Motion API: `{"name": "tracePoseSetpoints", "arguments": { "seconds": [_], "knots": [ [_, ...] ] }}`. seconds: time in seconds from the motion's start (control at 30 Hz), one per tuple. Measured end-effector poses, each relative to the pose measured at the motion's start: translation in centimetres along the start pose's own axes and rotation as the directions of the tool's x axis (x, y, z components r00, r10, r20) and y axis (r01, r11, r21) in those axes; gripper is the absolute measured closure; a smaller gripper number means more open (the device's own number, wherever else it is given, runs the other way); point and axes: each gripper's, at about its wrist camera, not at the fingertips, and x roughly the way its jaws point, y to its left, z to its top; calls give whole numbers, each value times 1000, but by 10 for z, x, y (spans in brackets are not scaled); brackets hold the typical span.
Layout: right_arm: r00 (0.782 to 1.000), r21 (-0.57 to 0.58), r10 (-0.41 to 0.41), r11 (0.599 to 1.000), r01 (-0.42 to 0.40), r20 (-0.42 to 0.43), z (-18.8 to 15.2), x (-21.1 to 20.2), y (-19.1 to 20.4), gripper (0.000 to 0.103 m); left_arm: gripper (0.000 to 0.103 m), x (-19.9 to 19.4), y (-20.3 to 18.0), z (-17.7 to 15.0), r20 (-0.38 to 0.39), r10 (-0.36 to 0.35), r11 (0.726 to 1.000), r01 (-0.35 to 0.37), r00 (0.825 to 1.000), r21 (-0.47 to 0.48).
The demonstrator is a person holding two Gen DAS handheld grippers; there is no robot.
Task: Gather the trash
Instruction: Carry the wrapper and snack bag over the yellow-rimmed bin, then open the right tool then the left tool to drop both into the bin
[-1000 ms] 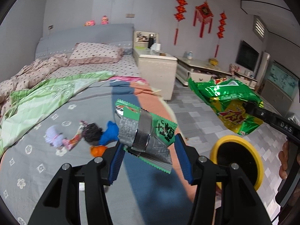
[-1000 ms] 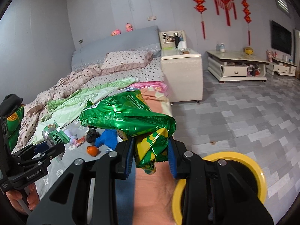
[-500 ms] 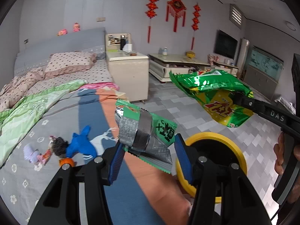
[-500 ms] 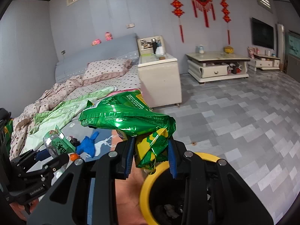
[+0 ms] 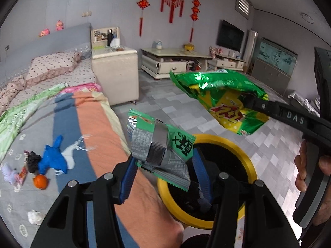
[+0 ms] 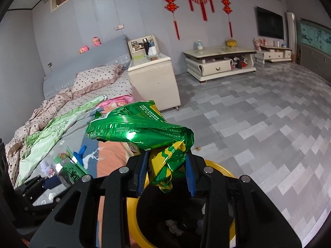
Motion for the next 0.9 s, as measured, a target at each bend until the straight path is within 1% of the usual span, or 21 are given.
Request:
{"name": "tracePoseSetpoints", "arguments": {
  "seconds": [0.27,0.47,0.63,0.77,0.83,0.9],
  "knots": [
    [998,41,-31,999,33,-52,-17,28,-25,72,52,33,-18,-13,-51,-37,999,38,998,18],
    [993,81,-48,995,57,-105,-29,53,-45,72,52,58,-21,-22,-102,-66,998,66,993,-7],
    [988,111,-60,991,76,-143,-37,72,-57,71,52,75,-23,-28,-137,-78,997,76,987,-26],
    [985,123,-72,988,92,-159,-43,81,-65,67,51,79,-24,-30,-145,-96,995,91,985,-35],
    [984,129,-73,987,94,-160,-44,81,-69,64,49,79,-25,-29,-139,-95,995,91,986,-30],
    [985,132,-75,987,97,-157,-45,80,-72,62,48,78,-26,-28,-136,-104,994,101,985,-32]
  ]
}}
